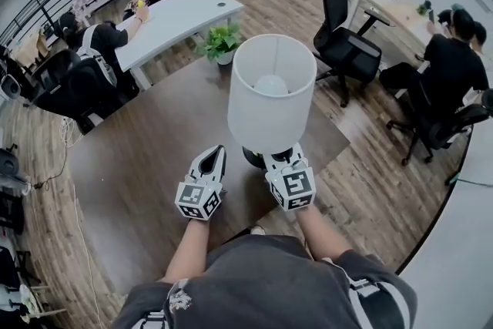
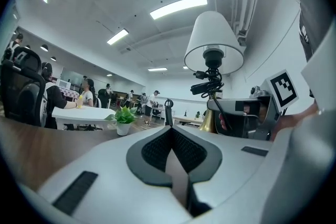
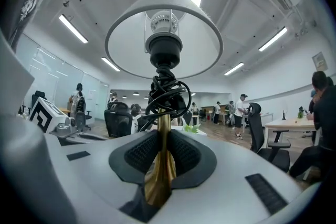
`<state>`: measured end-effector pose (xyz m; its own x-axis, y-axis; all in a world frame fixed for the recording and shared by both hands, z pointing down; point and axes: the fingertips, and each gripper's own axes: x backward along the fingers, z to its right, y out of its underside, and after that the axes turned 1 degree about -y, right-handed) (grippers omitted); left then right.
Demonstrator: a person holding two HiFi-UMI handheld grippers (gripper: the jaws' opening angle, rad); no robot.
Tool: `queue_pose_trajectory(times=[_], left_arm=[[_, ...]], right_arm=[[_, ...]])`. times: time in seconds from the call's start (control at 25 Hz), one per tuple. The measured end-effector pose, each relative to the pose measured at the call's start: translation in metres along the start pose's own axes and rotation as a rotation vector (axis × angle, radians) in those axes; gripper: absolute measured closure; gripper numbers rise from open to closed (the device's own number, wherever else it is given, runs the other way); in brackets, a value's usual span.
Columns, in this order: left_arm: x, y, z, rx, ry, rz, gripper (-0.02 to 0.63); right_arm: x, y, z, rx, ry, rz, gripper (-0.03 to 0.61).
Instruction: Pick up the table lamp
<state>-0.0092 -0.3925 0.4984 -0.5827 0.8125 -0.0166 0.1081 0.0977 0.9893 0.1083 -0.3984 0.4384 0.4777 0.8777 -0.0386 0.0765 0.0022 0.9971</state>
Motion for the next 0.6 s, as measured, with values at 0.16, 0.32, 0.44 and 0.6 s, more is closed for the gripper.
queue_pose_trajectory(times=[0.16, 0.32, 0.44, 0.6], left_arm=[[-0.007, -0.006, 0.014, -0.008, 0.03, 0.008, 0.606], [-0.009, -0.006, 0.021, -0.005, 0.034, 0.008, 0.606], [-0.008, -0.007, 0.017, -0.008, 0.027, 0.004, 0.606], [-0.004, -0.009, 0.013, 0.005, 0.013, 0.005, 0.606]], right_arm=[[0.009, -0.008, 0.003, 0.006, 0.01, 0.011, 0.488], [0.014, -0.01, 0.006, 0.003, 0.013, 0.014, 0.488], [0.012, -0.01, 0.005, 0.0, 0.017, 0.018, 0.488], [0.012, -0.012, 0.005, -0.004, 0.017, 0.027, 0.488]])
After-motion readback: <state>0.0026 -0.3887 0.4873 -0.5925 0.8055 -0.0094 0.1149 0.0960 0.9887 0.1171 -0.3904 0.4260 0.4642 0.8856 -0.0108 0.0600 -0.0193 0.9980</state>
